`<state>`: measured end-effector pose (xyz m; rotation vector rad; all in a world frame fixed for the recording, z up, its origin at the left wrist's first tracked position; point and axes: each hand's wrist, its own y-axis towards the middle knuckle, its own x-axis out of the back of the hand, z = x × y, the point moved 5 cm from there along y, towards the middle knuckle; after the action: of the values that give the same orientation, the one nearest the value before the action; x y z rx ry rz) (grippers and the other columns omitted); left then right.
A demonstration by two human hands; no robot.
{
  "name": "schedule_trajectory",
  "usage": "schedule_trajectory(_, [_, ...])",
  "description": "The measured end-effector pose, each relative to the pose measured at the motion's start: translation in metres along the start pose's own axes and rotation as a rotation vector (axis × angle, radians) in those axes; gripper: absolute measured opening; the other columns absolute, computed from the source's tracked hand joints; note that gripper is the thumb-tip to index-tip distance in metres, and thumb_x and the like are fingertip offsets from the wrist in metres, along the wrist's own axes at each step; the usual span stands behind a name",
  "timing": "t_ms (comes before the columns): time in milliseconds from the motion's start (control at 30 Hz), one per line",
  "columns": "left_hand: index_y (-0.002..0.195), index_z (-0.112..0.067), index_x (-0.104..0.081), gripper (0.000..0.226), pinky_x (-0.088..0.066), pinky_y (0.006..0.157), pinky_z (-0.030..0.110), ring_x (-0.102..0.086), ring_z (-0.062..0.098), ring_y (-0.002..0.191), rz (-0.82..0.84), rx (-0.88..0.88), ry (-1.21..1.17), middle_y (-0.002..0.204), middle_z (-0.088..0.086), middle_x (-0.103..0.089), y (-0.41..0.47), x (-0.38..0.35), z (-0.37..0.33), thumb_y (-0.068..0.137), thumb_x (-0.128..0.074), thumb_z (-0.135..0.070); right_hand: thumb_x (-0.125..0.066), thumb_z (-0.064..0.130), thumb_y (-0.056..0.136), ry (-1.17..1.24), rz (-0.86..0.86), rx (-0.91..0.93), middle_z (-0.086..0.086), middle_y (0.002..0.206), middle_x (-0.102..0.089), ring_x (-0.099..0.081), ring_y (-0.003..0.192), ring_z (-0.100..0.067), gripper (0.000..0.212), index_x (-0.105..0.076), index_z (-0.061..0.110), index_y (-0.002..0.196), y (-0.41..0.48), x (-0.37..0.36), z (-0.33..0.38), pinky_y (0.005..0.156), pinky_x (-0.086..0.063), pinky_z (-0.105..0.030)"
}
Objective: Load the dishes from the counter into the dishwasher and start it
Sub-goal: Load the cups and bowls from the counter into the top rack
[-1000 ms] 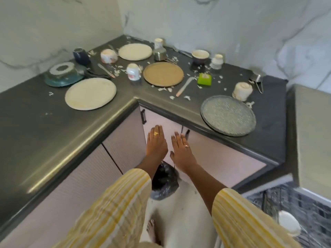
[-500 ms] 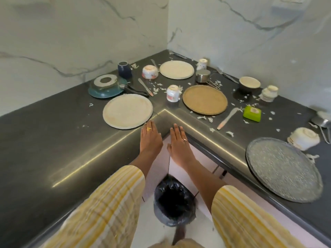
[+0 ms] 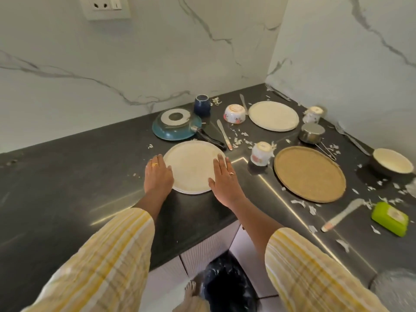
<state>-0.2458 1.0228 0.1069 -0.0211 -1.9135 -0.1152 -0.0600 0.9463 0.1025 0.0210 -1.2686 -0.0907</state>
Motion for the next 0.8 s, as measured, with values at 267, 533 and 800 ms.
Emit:
schedule_trajectory(267, [0.145,-0.005,-0.027,0.048,-0.018,0.117,0.036,-0.023,0.025,0.141,0.125,-0.064,-0.070,0.152,0.012,-0.029,0.081,-0.017,0.026,0.102,-0.030,-0.025,-0.036,0.041,0.098,-0.071,-0.025,-0.038,-0.011,0.157,-0.001,0.005,0.144,-0.032,0.063,-0.014,0.009,0.148,0.113,0.011,-0.018,0.116,-0.004,-0.043])
schedule_trajectory(533, [0.148,-0.015,-0.023,0.052,-0.012,0.117,0.033,-0.015,0.016,0.144,0.250,-0.162,-0.051,0.156,0.001,-0.022,0.133,-0.044,0.045,0.101,-0.026,-0.038,-0.038,0.049,0.096,-0.080,-0.042,-0.090,-0.012,0.157,-0.006,0.000,0.144,-0.033,0.070,-0.016,0.008,0.148,0.228,0.019,-0.027,0.116,-0.004,-0.043])
schedule_trajectory(800, [0.149,-0.017,-0.014,0.051,0.000,0.116,0.029,-0.005,0.013,0.146,0.232,-0.191,0.052,0.158,-0.001,-0.012,0.140,-0.054,0.050,0.102,-0.021,-0.035,-0.054,0.036,0.092,0.017,-0.142,-0.212,-0.015,0.129,-0.053,-0.047,0.120,-0.030,0.051,-0.043,0.004,0.130,0.311,0.026,-0.043,0.103,-0.031,-0.038])
